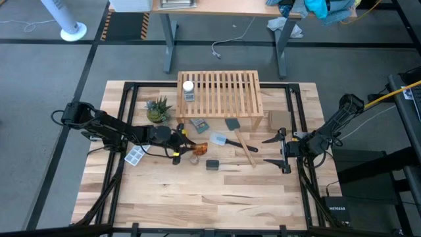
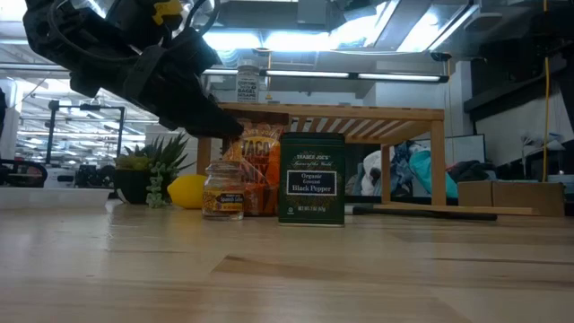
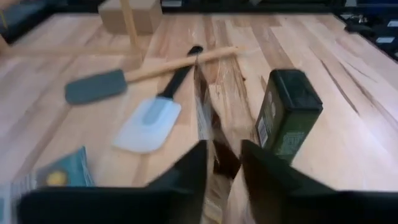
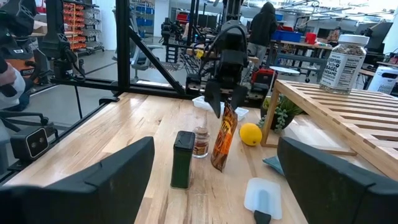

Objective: Shelf spices
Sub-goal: Put the orange seasoning bag on the shelf, then put the black seasoning can on the shelf

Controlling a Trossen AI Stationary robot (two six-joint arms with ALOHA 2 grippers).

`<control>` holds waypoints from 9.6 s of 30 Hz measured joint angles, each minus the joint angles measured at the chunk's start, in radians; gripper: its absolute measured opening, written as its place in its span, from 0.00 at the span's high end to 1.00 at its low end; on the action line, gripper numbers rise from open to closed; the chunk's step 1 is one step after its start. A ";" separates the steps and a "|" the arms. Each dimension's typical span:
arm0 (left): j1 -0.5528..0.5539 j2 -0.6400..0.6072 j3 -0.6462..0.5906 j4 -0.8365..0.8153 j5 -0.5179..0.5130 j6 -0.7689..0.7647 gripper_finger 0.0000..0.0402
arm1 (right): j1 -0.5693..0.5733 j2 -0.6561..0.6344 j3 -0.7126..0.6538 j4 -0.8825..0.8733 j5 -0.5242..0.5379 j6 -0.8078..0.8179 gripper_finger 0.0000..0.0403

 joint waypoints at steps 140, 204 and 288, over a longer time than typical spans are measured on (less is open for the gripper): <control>0.237 -0.086 0.742 -0.761 -0.133 0.266 0.99 | 0.000 0.000 0.000 -0.050 -0.001 0.022 0.14; 0.298 -0.033 0.753 -0.905 -0.177 0.364 0.66 | 0.000 0.000 0.000 -0.052 -0.001 0.022 0.14; -0.152 -0.779 -0.278 -0.345 -0.175 -0.059 0.66 | -0.304 1.323 0.378 0.663 -0.020 0.296 0.14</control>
